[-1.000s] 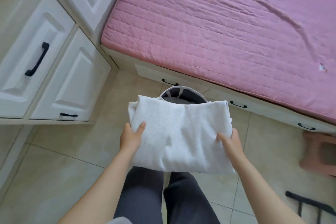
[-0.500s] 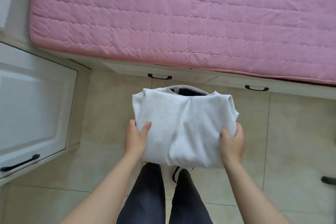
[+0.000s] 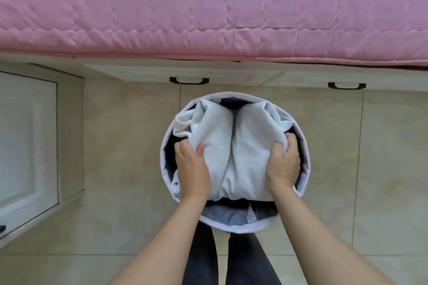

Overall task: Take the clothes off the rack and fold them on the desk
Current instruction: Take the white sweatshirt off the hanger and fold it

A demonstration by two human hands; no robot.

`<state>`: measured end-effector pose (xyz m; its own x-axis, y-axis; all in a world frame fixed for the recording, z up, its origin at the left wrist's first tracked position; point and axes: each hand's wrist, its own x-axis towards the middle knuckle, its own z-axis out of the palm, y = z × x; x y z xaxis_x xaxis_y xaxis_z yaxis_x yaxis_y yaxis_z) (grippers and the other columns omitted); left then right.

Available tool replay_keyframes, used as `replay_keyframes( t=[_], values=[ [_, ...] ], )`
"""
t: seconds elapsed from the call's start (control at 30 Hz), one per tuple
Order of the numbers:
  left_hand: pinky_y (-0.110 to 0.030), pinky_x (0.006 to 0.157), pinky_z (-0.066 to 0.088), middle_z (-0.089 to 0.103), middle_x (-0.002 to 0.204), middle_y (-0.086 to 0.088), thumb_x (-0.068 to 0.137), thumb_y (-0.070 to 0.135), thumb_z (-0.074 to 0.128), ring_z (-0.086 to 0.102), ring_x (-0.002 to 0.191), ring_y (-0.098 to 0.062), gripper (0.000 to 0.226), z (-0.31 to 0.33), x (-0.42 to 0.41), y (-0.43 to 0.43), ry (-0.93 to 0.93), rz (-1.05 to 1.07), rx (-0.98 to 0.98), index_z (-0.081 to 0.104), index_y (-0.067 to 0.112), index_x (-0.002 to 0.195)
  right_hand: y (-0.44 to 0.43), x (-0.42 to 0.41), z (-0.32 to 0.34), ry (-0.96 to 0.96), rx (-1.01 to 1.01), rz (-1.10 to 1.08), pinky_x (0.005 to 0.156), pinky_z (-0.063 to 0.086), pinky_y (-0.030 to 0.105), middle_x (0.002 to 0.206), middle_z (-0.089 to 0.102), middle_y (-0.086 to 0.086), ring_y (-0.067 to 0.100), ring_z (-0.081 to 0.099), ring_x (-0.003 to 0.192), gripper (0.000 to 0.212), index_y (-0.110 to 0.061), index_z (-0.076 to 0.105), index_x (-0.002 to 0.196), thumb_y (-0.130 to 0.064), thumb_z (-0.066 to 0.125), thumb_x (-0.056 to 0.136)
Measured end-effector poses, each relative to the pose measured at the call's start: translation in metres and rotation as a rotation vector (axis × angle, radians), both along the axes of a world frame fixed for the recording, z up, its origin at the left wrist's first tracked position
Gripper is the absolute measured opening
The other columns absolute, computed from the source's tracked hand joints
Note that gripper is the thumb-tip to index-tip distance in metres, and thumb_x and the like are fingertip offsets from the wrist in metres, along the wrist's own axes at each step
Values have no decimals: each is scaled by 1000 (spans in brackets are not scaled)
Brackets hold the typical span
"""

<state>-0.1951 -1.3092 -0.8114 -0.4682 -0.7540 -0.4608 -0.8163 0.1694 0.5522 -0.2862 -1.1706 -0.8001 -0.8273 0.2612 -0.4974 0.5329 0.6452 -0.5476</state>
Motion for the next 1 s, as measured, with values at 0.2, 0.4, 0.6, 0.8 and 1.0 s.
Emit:
replay_keyframes(
  t=[0.2, 0.4, 0.6, 0.8, 1.0],
  values=[
    [-40, 103, 37, 44, 132, -25, 93, -2, 48, 45, 123, -39, 38, -23, -1, -13, -221, -70, -164, 38, -3, 130, 14, -4, -14, -21, 158, 276, 103, 37, 36, 137, 48, 14, 31, 45, 127, 61, -8, 33, 142, 0, 47, 84],
    [-48, 116, 19, 37, 151, -8, 73, -1, 62, 35, 138, -30, 79, -6, 13, 1, 109, -1089, -458, 39, 18, 146, 16, 20, -14, 295, 325, 1115, 113, 23, 49, 154, 30, 16, 37, 26, 143, 77, -24, 40, 143, 3, 35, 70],
    [-34, 118, -3, -13, 161, -1, 59, 42, 86, 5, 148, -24, 138, -54, -10, -55, -618, -1204, -158, -12, 18, 152, 32, -22, -61, -240, 491, 1199, 117, 13, 33, 161, -1, 12, 27, 3, 149, 93, -36, -11, 151, -10, 55, 91],
    [-33, 116, -13, -24, 157, 4, 69, 49, 77, -12, 148, -21, 133, -122, -9, -53, -752, -1147, -149, -26, 20, 147, 33, -20, -134, -278, 547, 1166, 116, 16, 29, 155, 9, 5, 25, 13, 145, 100, -46, -24, 144, -20, 58, 91],
    [-32, 115, -13, -18, 159, 4, 66, 55, 76, -11, 148, -19, 137, -165, -13, -52, -820, -1209, -185, -30, 20, 146, 37, -21, -173, -288, 564, 1171, 118, 10, 29, 157, 4, 3, 24, 7, 147, 109, -48, -28, 140, -22, 64, 88]
  ],
)
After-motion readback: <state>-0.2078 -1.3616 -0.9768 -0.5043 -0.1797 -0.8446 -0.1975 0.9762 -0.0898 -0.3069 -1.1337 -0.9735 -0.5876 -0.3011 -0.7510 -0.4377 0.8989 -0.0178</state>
